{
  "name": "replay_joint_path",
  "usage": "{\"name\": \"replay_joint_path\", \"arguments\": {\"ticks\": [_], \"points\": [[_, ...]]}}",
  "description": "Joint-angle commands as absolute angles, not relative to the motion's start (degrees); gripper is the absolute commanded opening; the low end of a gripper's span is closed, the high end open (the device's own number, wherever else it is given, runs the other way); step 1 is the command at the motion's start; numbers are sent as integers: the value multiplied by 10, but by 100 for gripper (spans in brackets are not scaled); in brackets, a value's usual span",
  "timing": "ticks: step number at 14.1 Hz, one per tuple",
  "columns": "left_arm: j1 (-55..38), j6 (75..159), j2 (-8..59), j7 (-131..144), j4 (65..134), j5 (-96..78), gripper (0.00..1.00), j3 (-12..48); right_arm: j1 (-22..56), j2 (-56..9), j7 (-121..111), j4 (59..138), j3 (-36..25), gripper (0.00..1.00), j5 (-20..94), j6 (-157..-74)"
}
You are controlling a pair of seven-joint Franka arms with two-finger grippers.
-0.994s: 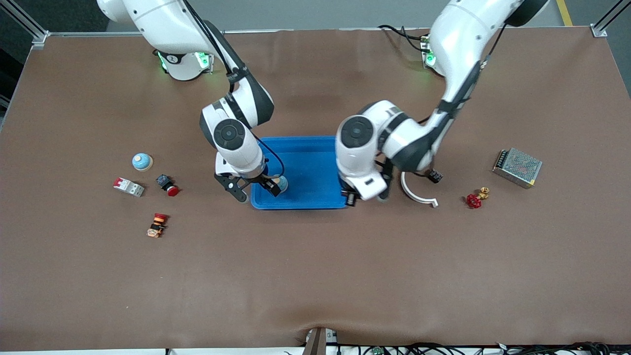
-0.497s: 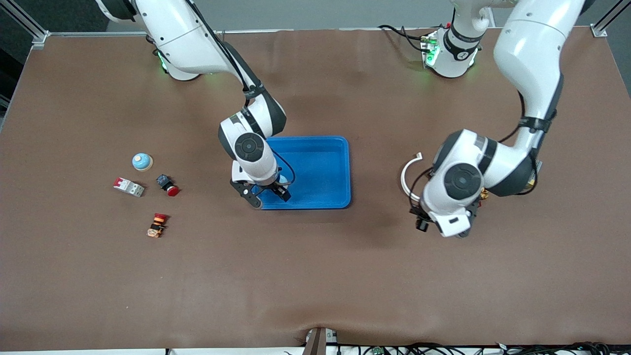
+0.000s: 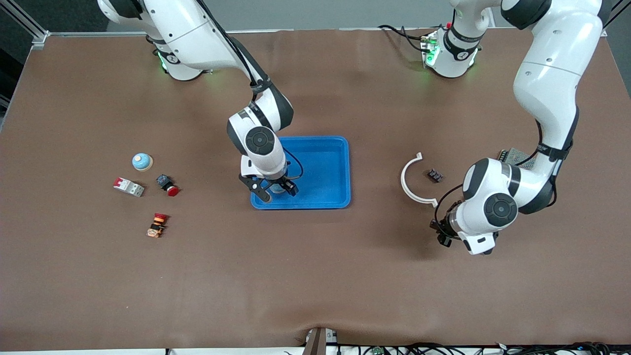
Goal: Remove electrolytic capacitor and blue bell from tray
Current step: 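Lift the capacitor with the left gripper while the right gripper grasps the bell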
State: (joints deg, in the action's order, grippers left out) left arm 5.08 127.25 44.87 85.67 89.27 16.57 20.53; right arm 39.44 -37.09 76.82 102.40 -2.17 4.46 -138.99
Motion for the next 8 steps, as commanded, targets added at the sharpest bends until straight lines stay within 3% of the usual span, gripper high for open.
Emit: {"name": "replay_joint_path", "arguments": {"ticks": [1,2,3,4,5,7,8], "points": [[46,1289,460,853,892,167,0,207,401,-377,779,1015,-29,100,35,-1385],[47,1288,459,853,893,167,3,207,400,-377,779,1015,-29,100,33,-1385],[47,1288,458,851,896,168,36,206,400,-378,779,1015,-30,100,33,-1385],[48,1288,458,851,896,168,81,206,399,-378,779,1016,-30,100,33,-1385],[48,1288,457,850,896,167,100,204,399,-377,779,1016,-31,100,33,-1385],[47,1286,449,846,890,169,100,202,400,-377,779,1017,-31,100,28,-1385],[46,1285,440,845,889,170,100,202,401,-378,779,1018,-31,85,22,-1386]]}}
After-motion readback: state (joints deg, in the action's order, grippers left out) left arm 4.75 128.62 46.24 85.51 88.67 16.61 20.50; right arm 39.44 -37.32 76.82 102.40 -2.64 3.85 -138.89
